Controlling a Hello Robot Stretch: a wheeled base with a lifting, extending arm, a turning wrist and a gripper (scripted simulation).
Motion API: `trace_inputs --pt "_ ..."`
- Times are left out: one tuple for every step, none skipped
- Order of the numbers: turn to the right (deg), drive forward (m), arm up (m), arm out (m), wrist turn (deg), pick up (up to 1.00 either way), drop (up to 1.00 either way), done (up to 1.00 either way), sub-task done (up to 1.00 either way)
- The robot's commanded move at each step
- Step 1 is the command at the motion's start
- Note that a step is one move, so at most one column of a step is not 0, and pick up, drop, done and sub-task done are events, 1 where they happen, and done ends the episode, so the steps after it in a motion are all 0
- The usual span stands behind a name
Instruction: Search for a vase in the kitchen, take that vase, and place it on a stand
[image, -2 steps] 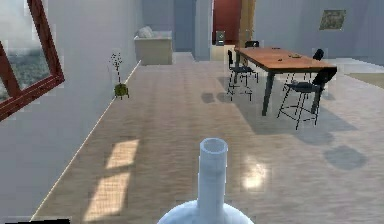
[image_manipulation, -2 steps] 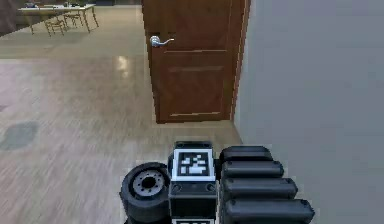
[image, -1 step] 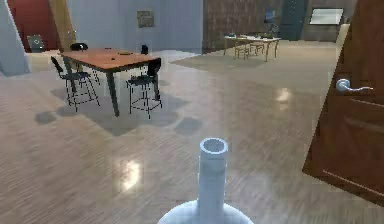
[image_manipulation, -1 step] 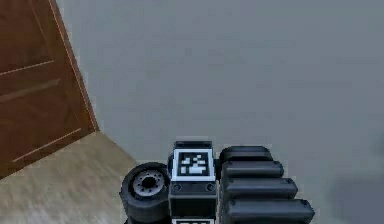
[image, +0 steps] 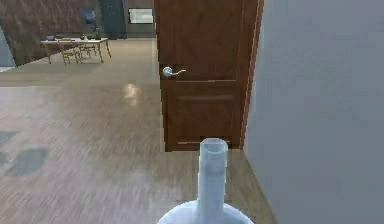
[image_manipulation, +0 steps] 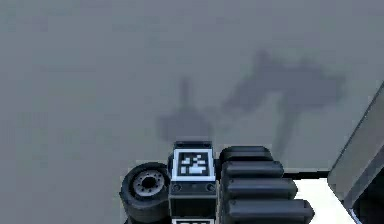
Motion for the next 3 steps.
trace_inputs --pt "45.0 0.0 0.0 0.0 0.0 0.0 0.0 0.0 0.0" --pt "30.0 0.0 0.0 0.0 0.0 0.0 0.0 0.0 0.0" --pt "0.0 0.0 0.0 0.42 0.0 0.0 0.0 0.0 0.0"
